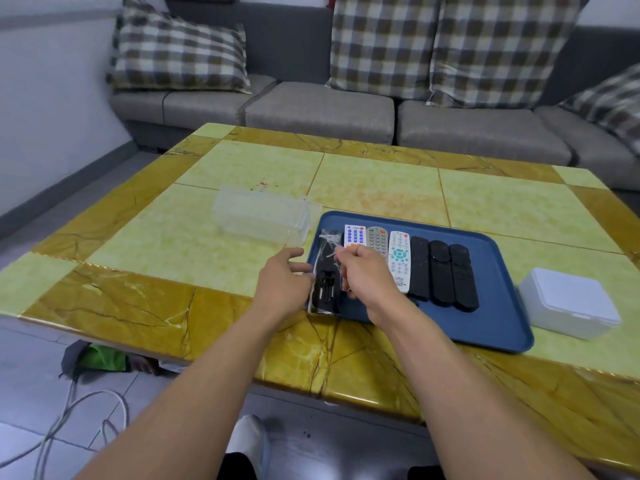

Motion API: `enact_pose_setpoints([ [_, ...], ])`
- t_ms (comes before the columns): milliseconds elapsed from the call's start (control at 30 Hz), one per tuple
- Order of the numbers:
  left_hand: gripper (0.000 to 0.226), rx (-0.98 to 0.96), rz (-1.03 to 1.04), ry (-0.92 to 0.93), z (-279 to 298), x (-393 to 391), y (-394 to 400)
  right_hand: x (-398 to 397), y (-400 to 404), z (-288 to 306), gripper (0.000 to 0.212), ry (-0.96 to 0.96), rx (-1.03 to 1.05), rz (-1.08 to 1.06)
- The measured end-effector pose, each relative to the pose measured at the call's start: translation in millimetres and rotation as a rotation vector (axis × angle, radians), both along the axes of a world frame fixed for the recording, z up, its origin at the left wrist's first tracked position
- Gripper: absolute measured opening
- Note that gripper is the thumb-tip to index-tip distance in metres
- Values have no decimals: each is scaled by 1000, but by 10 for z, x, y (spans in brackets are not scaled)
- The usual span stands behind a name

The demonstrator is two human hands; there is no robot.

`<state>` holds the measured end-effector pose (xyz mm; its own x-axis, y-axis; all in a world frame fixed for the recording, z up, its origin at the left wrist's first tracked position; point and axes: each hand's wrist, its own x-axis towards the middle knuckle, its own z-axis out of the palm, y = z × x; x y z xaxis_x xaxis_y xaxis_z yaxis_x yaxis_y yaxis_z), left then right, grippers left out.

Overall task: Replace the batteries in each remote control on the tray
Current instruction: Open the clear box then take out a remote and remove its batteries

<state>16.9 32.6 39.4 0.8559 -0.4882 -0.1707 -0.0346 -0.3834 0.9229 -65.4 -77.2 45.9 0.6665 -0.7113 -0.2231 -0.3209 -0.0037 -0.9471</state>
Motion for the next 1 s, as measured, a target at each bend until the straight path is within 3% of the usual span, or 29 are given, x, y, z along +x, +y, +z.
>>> enact_pose_setpoints([
  [167,41,-163,153,50,31,245,119,432,19,260,18,-88,-221,-26],
  [233,41,-212,217,29,55,357,161,733,-55,376,26,-89,-316,13],
  [333,45,-230,268,1,97,435,204,1104,-197,489,55,125,-470,153],
  [400,49,-236,292,-3,95,505,258,1256,-238,520,62,315,-570,249],
  [533,62,-191,306,-65,71,681,356,1288,-172,535,40,478,-720,327],
  [700,75,-1,255,-376,35,750,481,1136,3,507,22,574,-795,473],
  [867,71,301,97,-387,-160,801,605,1060,73,584,30,729,-765,746],
  [933,72,355,60,-385,-193,809,655,1101,92,693,37,648,-683,735],
  [1000,76,333,52,-392,-194,806,684,1234,84,700,31,468,-518,586],
])
